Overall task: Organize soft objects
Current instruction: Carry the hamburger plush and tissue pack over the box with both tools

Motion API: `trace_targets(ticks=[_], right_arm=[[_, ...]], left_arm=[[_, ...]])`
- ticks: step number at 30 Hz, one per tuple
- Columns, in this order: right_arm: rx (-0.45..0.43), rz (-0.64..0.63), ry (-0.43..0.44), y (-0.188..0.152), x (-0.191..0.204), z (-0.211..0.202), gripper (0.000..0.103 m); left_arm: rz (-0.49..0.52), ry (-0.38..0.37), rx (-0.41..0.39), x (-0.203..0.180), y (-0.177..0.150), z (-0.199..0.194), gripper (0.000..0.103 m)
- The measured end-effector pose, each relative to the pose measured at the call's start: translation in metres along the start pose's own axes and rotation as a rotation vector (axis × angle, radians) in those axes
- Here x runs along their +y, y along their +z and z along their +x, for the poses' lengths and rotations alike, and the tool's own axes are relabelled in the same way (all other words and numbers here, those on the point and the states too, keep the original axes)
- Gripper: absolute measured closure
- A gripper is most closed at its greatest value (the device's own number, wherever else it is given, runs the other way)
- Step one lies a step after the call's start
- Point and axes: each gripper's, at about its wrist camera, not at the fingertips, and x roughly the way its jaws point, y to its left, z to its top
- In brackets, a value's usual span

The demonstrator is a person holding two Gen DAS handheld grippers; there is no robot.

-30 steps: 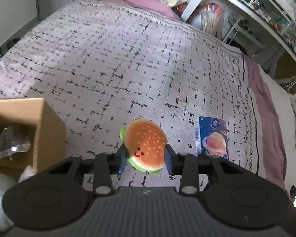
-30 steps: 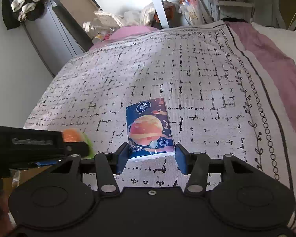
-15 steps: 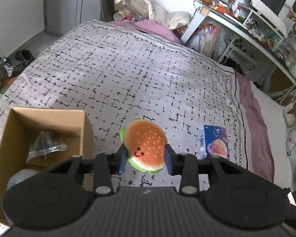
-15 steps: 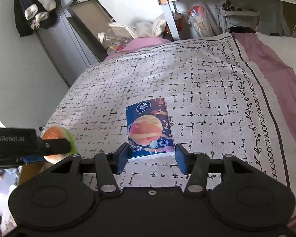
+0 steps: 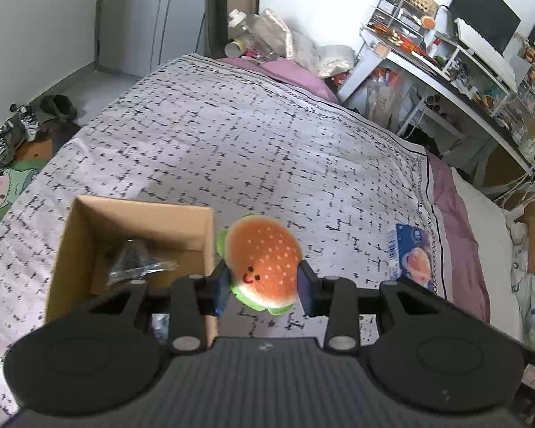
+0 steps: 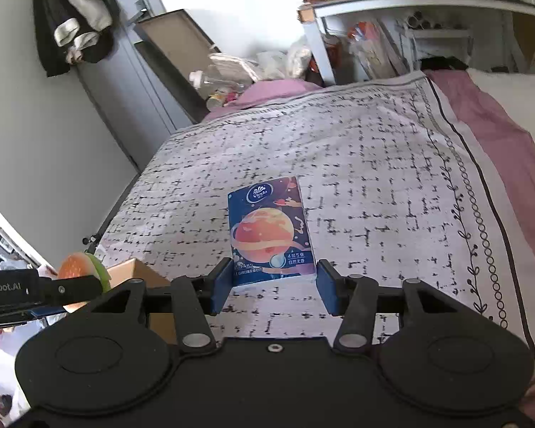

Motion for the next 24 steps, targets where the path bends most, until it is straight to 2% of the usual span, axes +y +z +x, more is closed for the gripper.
trace_targets(ticks=[13,24], right_arm=[[-0.02,-0.089,0.03,-0.002,0.048,-0.001,0.054],[-0.023,-0.169,0.023,-0.012,0.086,0.011,0.054]], left_arm=[[-0.068,0.033,-0.024,0.066,-0.002,-0.023,0.065],[-0.124,0.03,-0.003,0.116,-0.004,-0.012,0.065]])
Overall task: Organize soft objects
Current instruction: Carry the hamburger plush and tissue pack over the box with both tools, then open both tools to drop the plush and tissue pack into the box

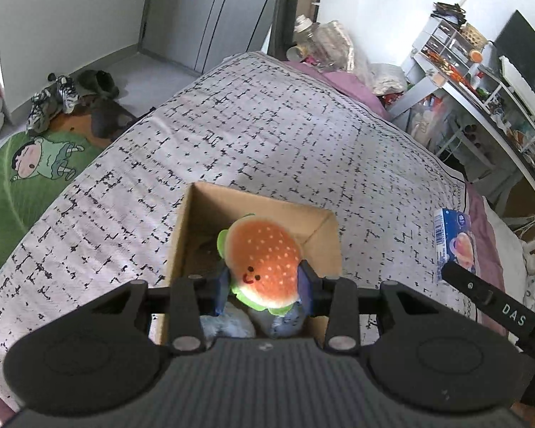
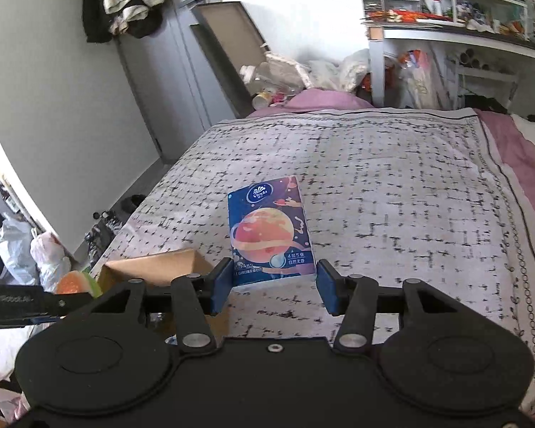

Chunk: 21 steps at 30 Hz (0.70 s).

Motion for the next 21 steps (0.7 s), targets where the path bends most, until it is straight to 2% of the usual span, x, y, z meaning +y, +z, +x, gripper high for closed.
trace_targets(ticks=[4,10,13,21], right_arm=[[-0.021,-0.033,0.02,-0.002,0.018,0.001,0.054],[-0.034,-0.065,0.064,-0.002,0.042,0.006,0.054],[-0.025,-0.08,0.079,-0.004,0.053,0.011,0.054],[0.008,-0.113,0.137,-0.012,0.076,0.019,0.051]], left_arm=[[-0.023,-0.007,0.011,0.013,0.002,0.008,0.064],[-0.036,-0.013,0.064,0.023,0.004,0.02,0.054],[-0.041,-0.031,0.059,0.029,0.005,0.019,0.049],[-0.074,-0.02,0.05,0.044,0.008,0.012,0.048]])
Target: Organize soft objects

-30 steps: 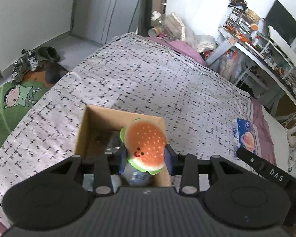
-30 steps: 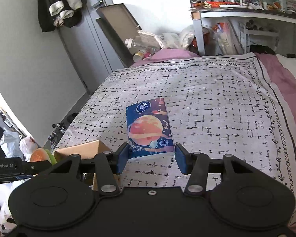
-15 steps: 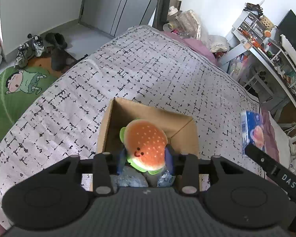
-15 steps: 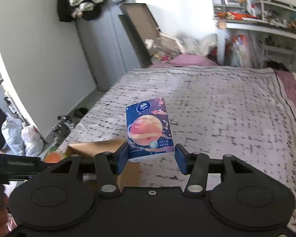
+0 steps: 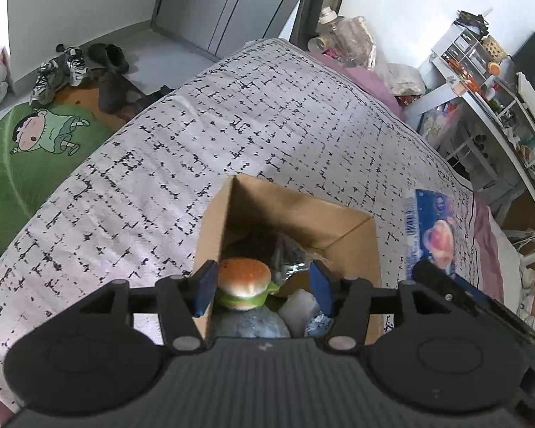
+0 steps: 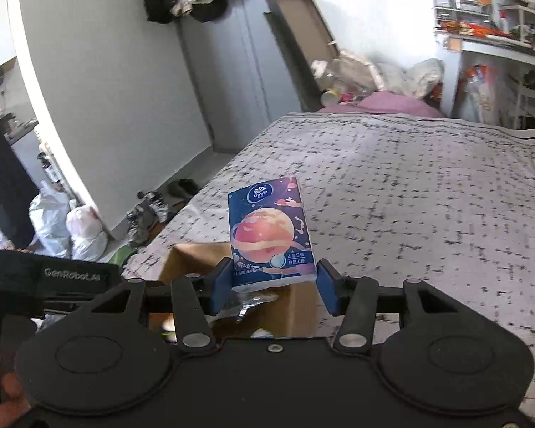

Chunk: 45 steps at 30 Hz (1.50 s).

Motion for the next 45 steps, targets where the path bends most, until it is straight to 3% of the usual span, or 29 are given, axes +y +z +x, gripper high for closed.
trace_targets(ticks=[1,2,4,13,17,31,41,45], right_arm=[[0.008,-0.007,0.007,-0.001,0.003,0.002,0.048],[0.02,-0.014,0.006,-0.002,0.006,0.003,0.036],[0.033,-0.018,-0.013,-0.004,0.008,0.005,0.029],[0.045,-0.032,0.001,-0.01,0.01,-0.015,0.029],[0.044,-0.031,-0.009,-0.01,0.006,-0.026,0.029],[0.043,0.021,-0.007,-0.007,-0.023,-0.083,0.029],[0.001,0.063,-0.018,-0.005,-0.043,-0.131,0.01],[-0.018,0.071,-0.019,-0.003,-0.048,-0.149,0.008]], left_arm=[[-0.001,0.0,0.0,0.001,0.0,-0.001,0.048],[-0.002,0.002,0.0,0.002,0.0,-0.003,0.048],[-0.003,0.003,0.0,0.003,-0.001,-0.006,0.048],[0.005,0.01,0.001,-0.004,-0.003,-0.022,0.047],[0.017,0.014,-0.011,-0.01,-0.007,-0.034,0.036],[0.087,0.045,-0.024,-0.041,-0.035,-0.078,0.025],[0.141,0.043,-0.036,-0.072,-0.059,-0.107,0.024],[0.159,0.038,-0.044,-0.084,-0.067,-0.12,0.024]])
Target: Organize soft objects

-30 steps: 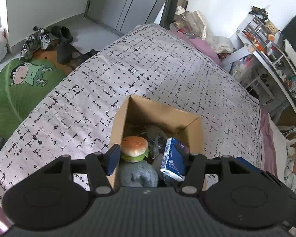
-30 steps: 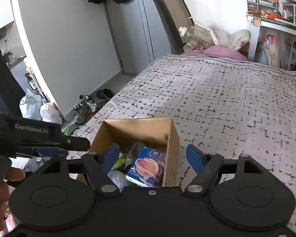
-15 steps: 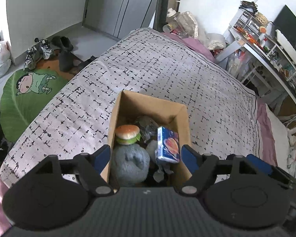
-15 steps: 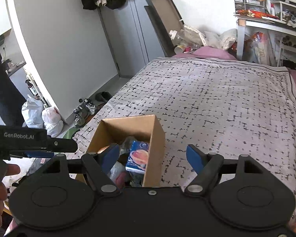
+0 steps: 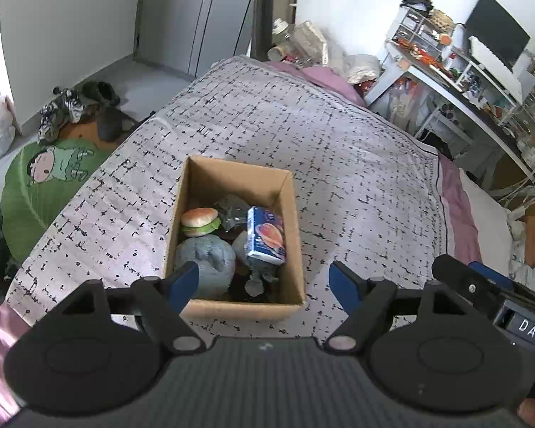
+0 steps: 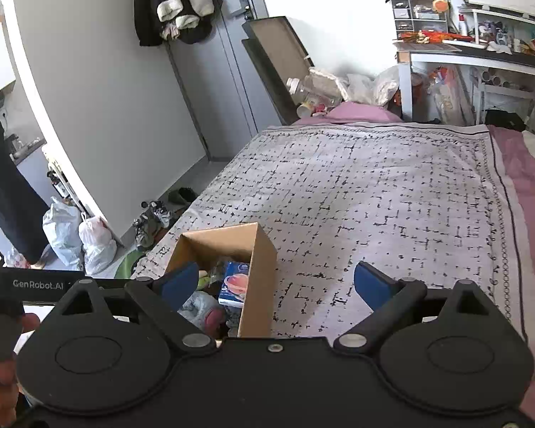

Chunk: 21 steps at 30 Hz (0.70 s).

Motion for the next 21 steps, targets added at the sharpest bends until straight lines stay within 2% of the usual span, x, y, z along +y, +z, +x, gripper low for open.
trace_targets(ticks=[4,15,21], right_arm=[[-0.018,0.011,-0.01,0.002,-0.007,-0.017,0.0],[-0.019,0.027,-0.075,0.0,-0.027,-0.06,0.0],[-0.004,0.017,-0.128,-0.005,-0.032,-0.073,0.0]], left_arm=[[0.016,0.002,-0.022,-0.01,-0.006,-0.014,0.018],[0.076,0.017,-0.063,-0.04,-0.02,-0.039,0.008],[0.116,0.055,-0.083,-0.05,-0.03,-0.051,0.005]])
